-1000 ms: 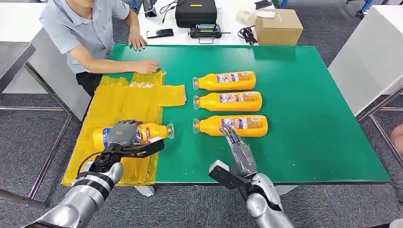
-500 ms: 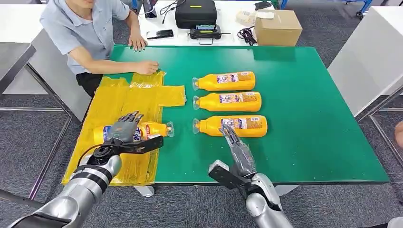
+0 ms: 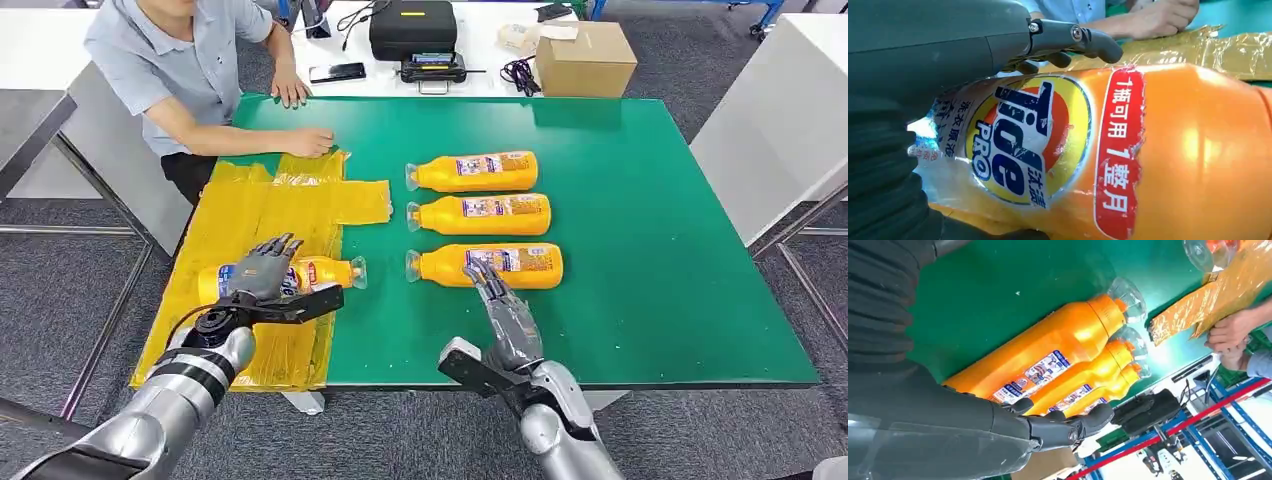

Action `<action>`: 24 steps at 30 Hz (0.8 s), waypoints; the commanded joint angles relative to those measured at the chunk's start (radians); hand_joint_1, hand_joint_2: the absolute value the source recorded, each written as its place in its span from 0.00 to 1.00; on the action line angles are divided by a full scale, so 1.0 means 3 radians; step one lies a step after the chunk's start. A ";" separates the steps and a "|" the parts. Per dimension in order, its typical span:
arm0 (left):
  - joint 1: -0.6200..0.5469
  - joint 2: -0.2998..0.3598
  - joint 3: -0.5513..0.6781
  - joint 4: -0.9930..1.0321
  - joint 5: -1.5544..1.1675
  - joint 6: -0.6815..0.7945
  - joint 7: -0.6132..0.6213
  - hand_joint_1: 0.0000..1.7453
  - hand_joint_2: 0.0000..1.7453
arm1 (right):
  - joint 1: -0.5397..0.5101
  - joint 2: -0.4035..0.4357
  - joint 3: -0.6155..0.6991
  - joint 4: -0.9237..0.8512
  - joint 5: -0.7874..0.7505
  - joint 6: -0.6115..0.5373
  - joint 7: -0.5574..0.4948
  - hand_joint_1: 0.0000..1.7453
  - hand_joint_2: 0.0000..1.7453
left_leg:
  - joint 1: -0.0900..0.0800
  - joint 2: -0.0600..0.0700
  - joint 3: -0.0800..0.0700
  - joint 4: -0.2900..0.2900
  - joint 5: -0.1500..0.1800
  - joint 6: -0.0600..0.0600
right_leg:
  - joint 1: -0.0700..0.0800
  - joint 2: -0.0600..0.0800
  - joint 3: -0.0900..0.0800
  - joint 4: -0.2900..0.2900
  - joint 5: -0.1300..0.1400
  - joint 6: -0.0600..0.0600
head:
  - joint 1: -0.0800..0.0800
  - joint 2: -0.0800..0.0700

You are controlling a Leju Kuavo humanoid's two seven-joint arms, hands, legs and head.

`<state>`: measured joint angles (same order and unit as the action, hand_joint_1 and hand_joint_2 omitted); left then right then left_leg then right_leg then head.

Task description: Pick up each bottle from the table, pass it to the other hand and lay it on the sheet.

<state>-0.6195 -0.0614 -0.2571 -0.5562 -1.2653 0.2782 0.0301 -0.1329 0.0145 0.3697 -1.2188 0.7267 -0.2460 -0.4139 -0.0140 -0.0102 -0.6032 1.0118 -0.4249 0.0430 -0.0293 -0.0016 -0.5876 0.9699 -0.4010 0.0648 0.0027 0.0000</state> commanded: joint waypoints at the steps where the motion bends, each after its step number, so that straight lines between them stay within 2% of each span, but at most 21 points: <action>1: 0.0134 -0.0051 -0.0185 -0.0236 -0.0030 0.0820 -0.0121 0.00 1.00 | -0.0167 -0.0037 0.0019 0.0199 -0.0027 0.0009 -0.0012 0.00 1.00 | 0.0006 0.0003 0.0005 0.0001 -0.0004 -0.0008 | 0.0006 0.0001 0.0006 -0.0002 -0.0002 -0.0009 | 0.0000 0.0000; 4: 0.0165 -0.0040 -0.0218 -0.0412 -0.0155 0.1400 -0.0148 0.00 1.00 | -0.0219 -0.0014 0.0089 0.0314 -0.0088 -0.0011 -0.0065 0.00 1.00 | 0.0008 0.0002 -0.0005 0.0005 -0.0004 -0.0008 | 0.0008 0.0000 -0.0004 0.0000 -0.0003 -0.0009 | 0.0000 0.0000; 6: 0.0351 -0.0053 -0.0028 -0.0973 -0.0414 0.1400 -0.0221 0.00 1.00 | -0.0273 -0.0002 0.0136 0.0394 -0.0135 -0.0022 -0.0099 0.00 1.00 | 0.0009 0.0010 -0.0005 0.0004 -0.0006 -0.0009 | 0.0010 0.0007 -0.0005 -0.0002 -0.0002 -0.0011 | 0.0001 0.0000; 10: 0.0372 -0.0124 0.0142 -0.1109 -0.0706 0.1400 -0.0254 0.00 1.00 | -0.0321 0.0009 0.0179 0.0474 -0.0193 -0.0034 -0.0128 0.00 1.00 | 0.0006 0.0007 -0.0009 0.0002 -0.0004 -0.0006 | 0.0006 0.0005 -0.0009 -0.0001 -0.0001 -0.0007 | 0.0000 0.0000; 21: 0.0509 -0.0175 0.0142 -0.1319 -0.0763 0.1400 -0.0317 0.00 1.00 | -0.0261 -0.0022 0.0184 0.0442 -0.0208 -0.0073 -0.0124 0.00 1.00 | 0.0008 0.0006 -0.0010 0.0003 -0.0006 -0.0008 | 0.0009 0.0004 -0.0008 -0.0003 -0.0002 -0.0009 | 0.0001 0.0000; 22: 0.0600 -0.0200 0.0135 -0.1459 -0.0733 0.1400 -0.0371 0.00 1.00 | -0.0237 -0.0046 0.0191 0.0416 -0.0144 -0.0127 -0.0086 0.00 1.00 | 0.0009 0.0006 -0.0007 0.0003 -0.0007 -0.0009 | 0.0010 0.0004 -0.0005 -0.0002 -0.0004 -0.0011 | 0.0000 0.0000; 23: 0.0715 -0.0270 0.0171 -0.1605 -0.0522 0.1400 -0.0600 0.00 1.00 | -0.0208 -0.0087 0.0206 0.0380 -0.0004 -0.0238 -0.0018 0.00 1.00 | 0.0006 0.0006 -0.0010 0.0001 -0.0005 -0.0007 | 0.0006 0.0004 -0.0009 -0.0002 -0.0002 -0.0008 | 0.0000 0.0000; 24: 0.0886 -0.0456 0.0359 -0.1791 -0.0173 0.1400 -0.1008 0.00 1.00 | -0.0176 -0.0161 0.0234 0.0332 0.0189 -0.0348 0.0076 0.00 1.00 | 0.0006 0.0006 -0.0009 0.0001 -0.0006 -0.0007 | 0.0007 0.0004 -0.0007 -0.0003 -0.0003 -0.0008 | 0.0000 0.0000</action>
<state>-0.4752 -0.1014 -0.2441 -0.9189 -1.4882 0.7023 -0.0591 -0.1772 0.0175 0.4006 -1.1433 0.6638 -0.2582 -0.4517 -0.0139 -0.0103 -0.6083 1.0119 -0.4249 0.0430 -0.0292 -0.0016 -0.5925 0.9700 -0.4010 0.0650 0.0027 0.0000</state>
